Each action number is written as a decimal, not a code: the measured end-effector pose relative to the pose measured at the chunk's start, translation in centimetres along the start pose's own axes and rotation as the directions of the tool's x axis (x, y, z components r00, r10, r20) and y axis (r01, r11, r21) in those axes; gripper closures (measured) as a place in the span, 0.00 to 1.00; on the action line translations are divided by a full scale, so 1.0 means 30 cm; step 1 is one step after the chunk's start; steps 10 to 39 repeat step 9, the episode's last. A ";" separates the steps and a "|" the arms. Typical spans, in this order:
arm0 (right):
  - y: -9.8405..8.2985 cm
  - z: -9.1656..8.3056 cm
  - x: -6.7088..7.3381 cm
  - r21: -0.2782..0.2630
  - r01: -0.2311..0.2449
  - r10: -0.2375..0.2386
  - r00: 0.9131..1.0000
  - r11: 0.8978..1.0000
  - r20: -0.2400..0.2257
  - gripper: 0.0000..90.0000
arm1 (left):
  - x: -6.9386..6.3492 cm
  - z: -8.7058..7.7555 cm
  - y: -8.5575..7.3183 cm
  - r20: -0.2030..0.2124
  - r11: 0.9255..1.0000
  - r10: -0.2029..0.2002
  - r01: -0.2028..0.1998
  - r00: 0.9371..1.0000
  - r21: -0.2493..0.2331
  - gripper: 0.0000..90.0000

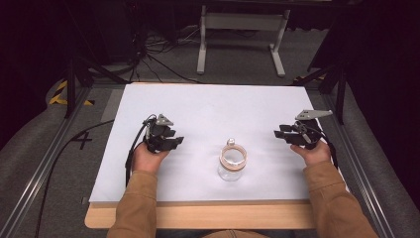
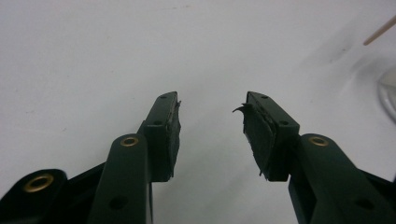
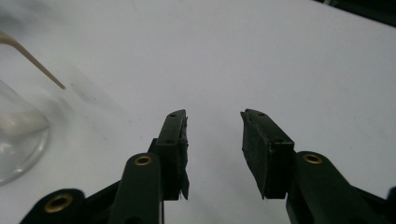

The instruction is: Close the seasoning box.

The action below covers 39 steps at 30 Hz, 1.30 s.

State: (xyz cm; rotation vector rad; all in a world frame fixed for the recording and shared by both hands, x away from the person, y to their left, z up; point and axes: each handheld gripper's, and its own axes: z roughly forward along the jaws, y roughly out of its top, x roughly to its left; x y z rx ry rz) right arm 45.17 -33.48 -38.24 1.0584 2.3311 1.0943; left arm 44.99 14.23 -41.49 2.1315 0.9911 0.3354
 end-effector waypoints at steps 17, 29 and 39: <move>-0.050 0.059 -0.027 0.031 -0.033 0.033 0.999 0.999 0.011 0.58 | 0.000 0.013 -0.010 -0.013 1.000 0.002 -0.002 1.000 -0.021 0.58; -0.050 0.059 -0.027 0.031 -0.033 0.033 0.999 0.999 0.011 0.58 | 0.000 0.013 -0.010 -0.013 1.000 0.002 -0.002 1.000 -0.021 0.58; -0.050 0.059 -0.027 0.031 -0.033 0.033 0.999 0.999 0.011 0.58 | 0.000 0.013 -0.010 -0.013 1.000 0.002 -0.002 1.000 -0.021 0.58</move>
